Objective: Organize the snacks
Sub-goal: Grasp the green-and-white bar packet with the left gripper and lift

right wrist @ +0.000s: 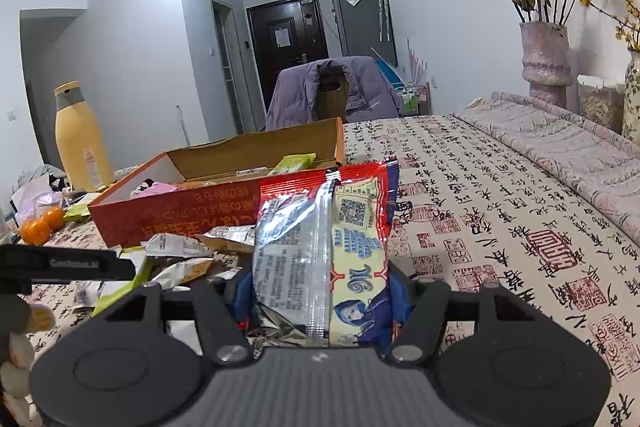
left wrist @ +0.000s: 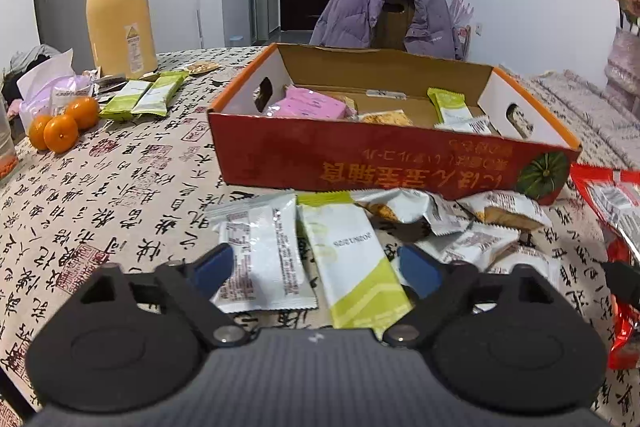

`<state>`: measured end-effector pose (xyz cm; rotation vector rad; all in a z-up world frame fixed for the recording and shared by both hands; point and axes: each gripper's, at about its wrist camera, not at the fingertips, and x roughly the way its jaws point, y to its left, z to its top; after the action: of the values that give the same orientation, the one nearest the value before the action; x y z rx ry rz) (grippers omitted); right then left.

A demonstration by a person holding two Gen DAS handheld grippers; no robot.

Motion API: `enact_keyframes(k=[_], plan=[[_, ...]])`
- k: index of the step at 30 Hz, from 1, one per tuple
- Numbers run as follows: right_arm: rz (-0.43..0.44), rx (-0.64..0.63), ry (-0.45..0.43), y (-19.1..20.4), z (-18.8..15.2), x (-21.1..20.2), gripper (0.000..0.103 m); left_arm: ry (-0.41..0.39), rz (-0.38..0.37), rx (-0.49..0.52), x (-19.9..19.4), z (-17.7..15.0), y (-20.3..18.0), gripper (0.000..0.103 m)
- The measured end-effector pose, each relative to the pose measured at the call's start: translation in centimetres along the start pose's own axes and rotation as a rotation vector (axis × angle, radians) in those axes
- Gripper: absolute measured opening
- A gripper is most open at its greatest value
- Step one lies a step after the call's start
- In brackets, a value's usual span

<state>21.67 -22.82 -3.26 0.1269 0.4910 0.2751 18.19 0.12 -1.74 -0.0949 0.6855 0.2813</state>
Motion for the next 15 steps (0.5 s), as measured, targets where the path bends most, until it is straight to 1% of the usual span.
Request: enact_keyframes(k=[3, 5, 7, 11, 13, 15], plan=[[0.003, 0.009, 0.002, -0.3, -0.1, 0.2, 0.063, 0.023, -0.017, -0.006, 0.3, -0.2, -0.3, 0.081], [0.005, 0.013, 0.004, -0.3, -0.2, 0.3, 0.063, 0.029, -0.021, -0.006, 0.5, -0.3, -0.5, 0.071], [0.009, 0.014, 0.006, -0.3, -0.3, 0.3, 0.063, 0.029, -0.028, 0.008, 0.5, -0.4, -0.9, 0.066], [0.014, 0.014, 0.007, -0.2, -0.5, 0.3, 0.063, 0.028, -0.032, 0.036, 0.8, -0.8, -1.4, 0.06], [0.016, 0.015, 0.006, -0.2, -0.5, 0.2, 0.063, 0.027, -0.03, 0.046, 0.8, -1.0, -1.6, 0.054], [0.017, 0.016, 0.005, -0.2, -0.5, 0.1, 0.063, 0.026, -0.028, 0.055, 0.7, -1.1, -1.7, 0.054]])
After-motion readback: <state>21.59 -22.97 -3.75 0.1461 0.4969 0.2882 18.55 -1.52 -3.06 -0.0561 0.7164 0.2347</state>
